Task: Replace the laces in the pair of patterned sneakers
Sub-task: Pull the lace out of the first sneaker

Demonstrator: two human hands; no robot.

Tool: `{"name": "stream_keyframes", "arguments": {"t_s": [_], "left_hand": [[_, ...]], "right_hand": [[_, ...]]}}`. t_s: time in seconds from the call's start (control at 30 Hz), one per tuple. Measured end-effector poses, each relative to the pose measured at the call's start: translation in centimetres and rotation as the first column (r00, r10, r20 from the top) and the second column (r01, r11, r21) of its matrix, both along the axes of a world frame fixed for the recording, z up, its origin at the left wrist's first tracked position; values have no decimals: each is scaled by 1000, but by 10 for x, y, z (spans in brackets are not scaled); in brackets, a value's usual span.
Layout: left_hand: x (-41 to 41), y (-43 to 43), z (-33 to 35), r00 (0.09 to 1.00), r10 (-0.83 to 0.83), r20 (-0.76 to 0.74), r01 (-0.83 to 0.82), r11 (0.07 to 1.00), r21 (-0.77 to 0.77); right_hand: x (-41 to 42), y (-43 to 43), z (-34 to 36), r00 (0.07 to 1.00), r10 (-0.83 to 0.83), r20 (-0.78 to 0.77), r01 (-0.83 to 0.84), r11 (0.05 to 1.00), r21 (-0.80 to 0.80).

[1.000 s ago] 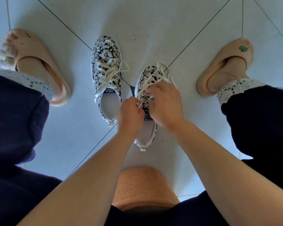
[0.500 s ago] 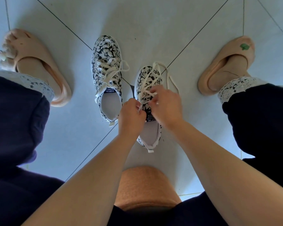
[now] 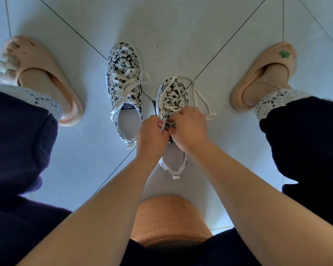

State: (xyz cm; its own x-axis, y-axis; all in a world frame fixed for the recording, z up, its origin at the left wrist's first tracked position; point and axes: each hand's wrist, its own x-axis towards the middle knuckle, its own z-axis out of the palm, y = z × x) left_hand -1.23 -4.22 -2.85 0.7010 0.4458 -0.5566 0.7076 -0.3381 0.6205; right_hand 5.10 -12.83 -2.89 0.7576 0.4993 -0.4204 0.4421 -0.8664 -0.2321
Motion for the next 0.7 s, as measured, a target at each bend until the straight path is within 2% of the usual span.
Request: {"name": "stream_keyframes", "arguments": {"t_s": [0.07, 0.1, 0.13, 0.17, 0.2, 0.23, 0.27, 0.37, 0.4, 0.43, 0.47, 0.53, 0.6, 0.63, 0.7], "left_hand": [[0, 0, 0, 1000, 18, 2, -18, 1000, -4], [0, 0, 0, 1000, 24, 2, -24, 1000, -8], [0, 0, 1, 1000, 29, 4, -29, 999, -14], [0, 0, 1, 999, 33, 5, -33, 999, -19], [0, -1, 2, 999, 35, 5, -35, 999, -21], [0, -1, 2, 999, 35, 5, -35, 999, -19], [0, -1, 2, 999, 34, 6, -33, 999, -16], [0, -2, 1, 1000, 28, 12, -28, 1000, -9], [0, -2, 2, 1000, 28, 11, -28, 1000, -6], [0, -2, 2, 1000, 26, 11, -26, 1000, -2], [1, -2, 3, 1000, 20, 7, -20, 1000, 1], [1, -3, 3, 1000, 14, -6, -14, 1000, 8], [3, -4, 2, 1000, 12, -22, -12, 1000, 13], [3, -4, 2, 1000, 2, -25, -2, 1000, 17], [5, -5, 0, 1000, -26, -17, 27, 999, 29]], "right_hand": [[6, 1, 1, 999, -42, -13, 43, 999, 31], [12, -2, 3, 988, -148, -34, 151, 983, 103], [20, -6, 7, 938, -339, -76, 348, 919, 185], [32, -14, 12, 810, -568, -147, 586, 767, 262], [45, -25, 17, 620, -752, -225, 775, 543, 323], [58, -38, 23, 438, -859, -265, 876, 342, 340], [68, -52, 30, 307, -914, -266, 911, 202, 359], [84, -82, 43, 92, -949, -301, 874, -68, 481], [85, -85, 44, 75, -943, -324, 872, -95, 480], [83, -85, 43, 121, -936, -330, 888, -46, 457], [81, -82, 41, 229, -918, -323, 913, 87, 398], [72, -68, 34, 475, -797, -373, 880, 433, 196], [56, -49, 28, 657, -615, -436, 687, 726, 13], [49, -41, 23, 745, -522, -416, 551, 833, -59], [39, -28, 15, 887, -368, -279, 353, 930, -105]]}}
